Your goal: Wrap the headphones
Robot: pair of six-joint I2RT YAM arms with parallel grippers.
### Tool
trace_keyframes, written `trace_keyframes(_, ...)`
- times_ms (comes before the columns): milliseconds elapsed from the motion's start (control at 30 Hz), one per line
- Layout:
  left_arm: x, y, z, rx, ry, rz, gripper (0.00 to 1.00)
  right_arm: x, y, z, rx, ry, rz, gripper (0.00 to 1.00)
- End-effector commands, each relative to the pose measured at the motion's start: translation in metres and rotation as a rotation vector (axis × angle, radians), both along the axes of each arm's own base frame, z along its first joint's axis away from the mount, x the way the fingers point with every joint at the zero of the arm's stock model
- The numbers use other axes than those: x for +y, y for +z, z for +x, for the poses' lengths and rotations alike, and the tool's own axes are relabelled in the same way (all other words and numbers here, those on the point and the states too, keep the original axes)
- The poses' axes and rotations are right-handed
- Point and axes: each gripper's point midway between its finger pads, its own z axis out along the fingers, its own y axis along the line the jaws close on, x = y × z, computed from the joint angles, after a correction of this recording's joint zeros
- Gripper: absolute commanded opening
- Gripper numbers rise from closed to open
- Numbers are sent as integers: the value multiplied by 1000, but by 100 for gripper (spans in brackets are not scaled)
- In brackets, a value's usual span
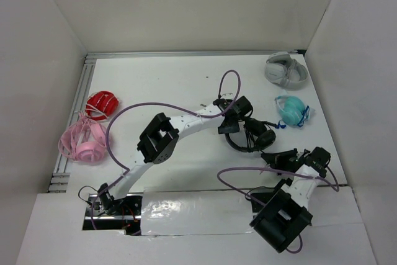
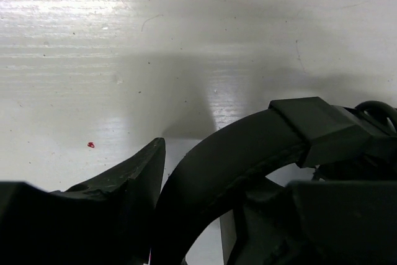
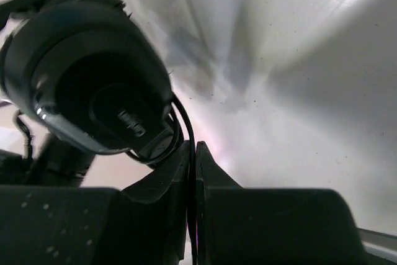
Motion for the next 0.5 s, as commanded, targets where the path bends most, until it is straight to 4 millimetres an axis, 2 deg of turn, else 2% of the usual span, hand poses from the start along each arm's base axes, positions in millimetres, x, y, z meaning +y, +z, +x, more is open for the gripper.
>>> trace_keyframes(0,8,11,24,-98,42,19,50,-7,-2,13,-10,-16,-48,11)
trace_keyframes(233,3,6,21,-88,25,14,64,-2,1,10,-1,12,-67,12)
trace_keyframes(367,7,7,19,-86,35,16,64,0,-6,6,27,15,-57,15)
trace_keyframes(467,7,1,16,-76,24,12,60,1,0,8,7,25,-44,16)
